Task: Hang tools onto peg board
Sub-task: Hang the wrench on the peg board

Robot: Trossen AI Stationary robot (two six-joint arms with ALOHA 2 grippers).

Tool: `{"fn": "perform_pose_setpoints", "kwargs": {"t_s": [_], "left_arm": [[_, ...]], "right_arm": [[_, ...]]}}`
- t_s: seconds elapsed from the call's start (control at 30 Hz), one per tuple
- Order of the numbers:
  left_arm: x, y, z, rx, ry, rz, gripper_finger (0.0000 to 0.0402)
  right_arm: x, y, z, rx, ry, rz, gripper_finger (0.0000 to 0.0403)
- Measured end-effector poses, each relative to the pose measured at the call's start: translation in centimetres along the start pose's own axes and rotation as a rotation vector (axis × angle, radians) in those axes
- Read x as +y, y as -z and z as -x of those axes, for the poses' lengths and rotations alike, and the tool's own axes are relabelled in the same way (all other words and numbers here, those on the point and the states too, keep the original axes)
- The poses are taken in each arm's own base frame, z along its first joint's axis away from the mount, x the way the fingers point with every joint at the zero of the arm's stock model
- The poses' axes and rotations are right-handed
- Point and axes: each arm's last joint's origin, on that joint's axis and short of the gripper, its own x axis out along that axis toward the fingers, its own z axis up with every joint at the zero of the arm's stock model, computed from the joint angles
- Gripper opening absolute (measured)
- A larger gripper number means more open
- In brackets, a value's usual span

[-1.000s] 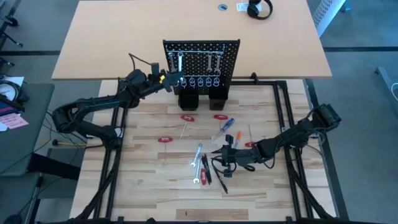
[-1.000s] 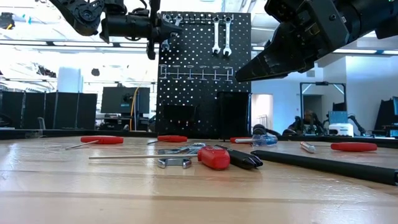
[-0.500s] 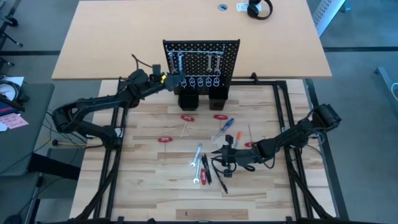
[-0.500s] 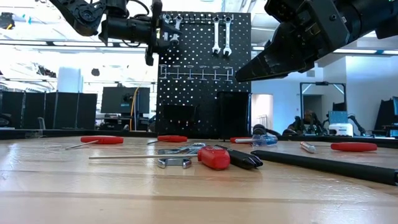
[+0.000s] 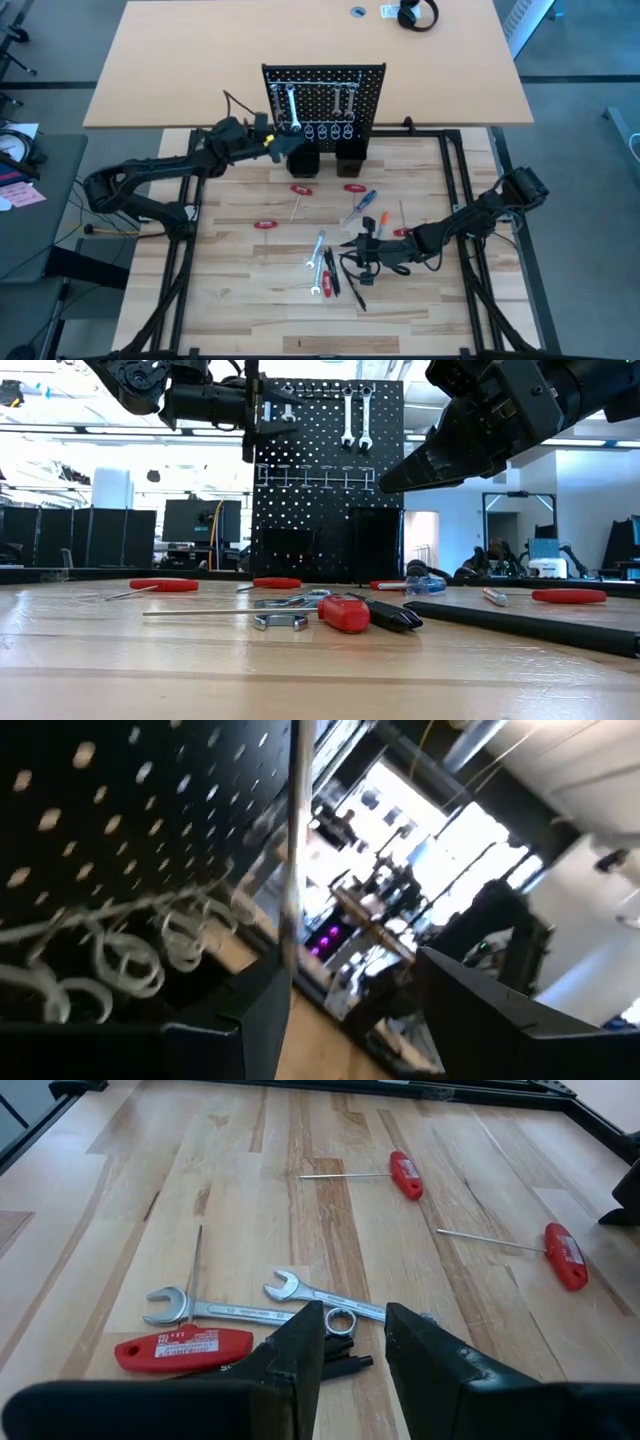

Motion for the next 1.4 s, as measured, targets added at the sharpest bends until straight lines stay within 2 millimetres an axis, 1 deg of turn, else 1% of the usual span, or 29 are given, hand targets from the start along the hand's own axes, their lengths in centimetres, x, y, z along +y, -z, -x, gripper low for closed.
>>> {"fn": "perform_pose_setpoints", "kwargs": {"t_s": [0.23, 0.4, 0.53, 0.63, 0.77, 0.9, 0.97, 1.07, 1.13, 1.2, 1.27, 1.33, 1.4], "left_arm": [[0.7, 0.9, 0.1, 0.084, -0.086, -0.009, 0.0203], [0.7, 2.0, 0.0, 0.158, -0.119, -0.038, 0.0203], [-0.3, 3.4, -0.2, 0.219, -0.131, -0.098, 0.0203], [-1.8, 5.1, -0.4, 0.278, -0.121, -0.134, 0.0203], [-4.7, 8.0, -0.4, 0.347, -0.117, -0.223, 0.0203], [-8.1, 11.5, 0.6, 0.417, -0.157, -0.370, 0.0203], [-9.5, 13.4, 1.4, 0.446, -0.208, -0.445, 0.0203], [-11.0, 16.3, 2.5, 0.480, -0.280, -0.529, 0.0203], [-11.7, 18.4, 3.0, 0.506, -0.297, -0.575, 0.0203], [-11.9, 20.6, 3.1, 0.550, -0.289, -0.609, 0.0203], [-11.6, 22.6, 3.2, 0.587, -0.299, -0.612, 0.0203], [-11.1, 24.3, 3.1, 0.619, -0.320, -0.601, 0.0203], [-10.5, 25.7, 3.2, 0.652, -0.351, -0.593, 0.0203]], "right_arm": [[0.0, 0.1, 0.0, 0.005, 0.001, 0.002, 0.0118], [0.0, 0.1, 0.0, 0.005, 0.000, 0.002, 0.0118], [0.0, 0.1, 0.0, 0.009, 0.001, 0.004, 0.0118], [0.2, 0.1, 0.1, 0.010, -0.005, 0.009, 0.0118], [0.8, 0.2, 0.4, 0.005, -0.026, 0.061, 0.0118], [1.4, 0.5, 0.5, 0.005, -0.051, 0.077, 0.0118], [1.5, 0.8, -0.1, 0.014, -0.088, 0.078, 0.0118], [1.5, 1.7, -1.5, 0.012, -0.136, 0.065, 0.0119], [1.4, 2.4, -2.5, 0.036, -0.149, 0.090, 0.0125], [1.1, 2.5, -3.5, 0.062, -0.138, 0.110, 0.0137], [0.4, 1.8, -4.4, 0.076, -0.134, 0.115, 0.0155], [-0.9, 0.7, -5.3, 0.093, -0.144, 0.120, 0.0177], [-2.6, 0.0, -6.1, 0.120, -0.161, 0.138, 0.0201]]}}
